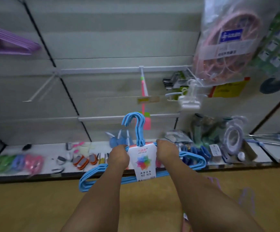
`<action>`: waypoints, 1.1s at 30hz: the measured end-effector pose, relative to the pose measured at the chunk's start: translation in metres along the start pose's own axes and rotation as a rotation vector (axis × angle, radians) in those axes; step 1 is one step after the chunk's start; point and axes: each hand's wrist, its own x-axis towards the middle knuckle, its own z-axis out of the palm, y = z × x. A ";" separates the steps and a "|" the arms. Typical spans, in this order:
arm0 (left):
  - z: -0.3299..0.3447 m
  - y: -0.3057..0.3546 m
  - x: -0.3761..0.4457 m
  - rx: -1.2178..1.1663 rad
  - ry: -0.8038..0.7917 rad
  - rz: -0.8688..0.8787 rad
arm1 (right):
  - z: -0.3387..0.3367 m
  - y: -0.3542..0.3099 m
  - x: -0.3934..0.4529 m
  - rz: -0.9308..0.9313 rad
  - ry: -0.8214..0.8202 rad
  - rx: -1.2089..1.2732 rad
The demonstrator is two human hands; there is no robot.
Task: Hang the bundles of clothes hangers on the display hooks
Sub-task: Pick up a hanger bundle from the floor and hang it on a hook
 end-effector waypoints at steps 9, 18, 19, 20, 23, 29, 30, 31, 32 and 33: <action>-0.111 -0.141 0.003 -0.064 0.115 -0.072 | 0.010 -0.179 -0.015 -0.088 -0.036 0.023; -0.183 -0.237 0.013 -0.062 0.231 -0.173 | 0.017 -0.306 -0.017 -0.215 0.000 -0.050; -0.189 -0.240 0.015 -0.065 0.244 -0.177 | 0.015 -0.313 -0.015 -0.223 0.006 -0.047; -0.197 -0.244 0.020 -0.071 0.262 -0.180 | 0.011 -0.322 -0.012 -0.230 0.013 -0.041; -0.221 -0.250 0.031 -0.078 0.299 -0.191 | -0.001 -0.345 0.001 -0.258 0.053 -0.032; -0.272 -0.240 0.056 -0.027 0.378 -0.156 | -0.035 -0.375 0.034 -0.317 0.162 0.037; -0.283 -0.236 0.061 -0.026 0.399 -0.144 | -0.043 -0.380 0.041 -0.324 0.184 0.068; -0.292 -0.232 0.066 -0.029 0.416 -0.129 | -0.050 -0.383 0.047 -0.331 0.200 0.093; -0.302 -0.227 0.071 -0.029 0.434 -0.110 | -0.059 -0.387 0.053 -0.340 0.218 0.107; -0.312 -0.221 0.076 -0.026 0.453 -0.090 | -0.068 -0.389 0.059 -0.349 0.238 0.110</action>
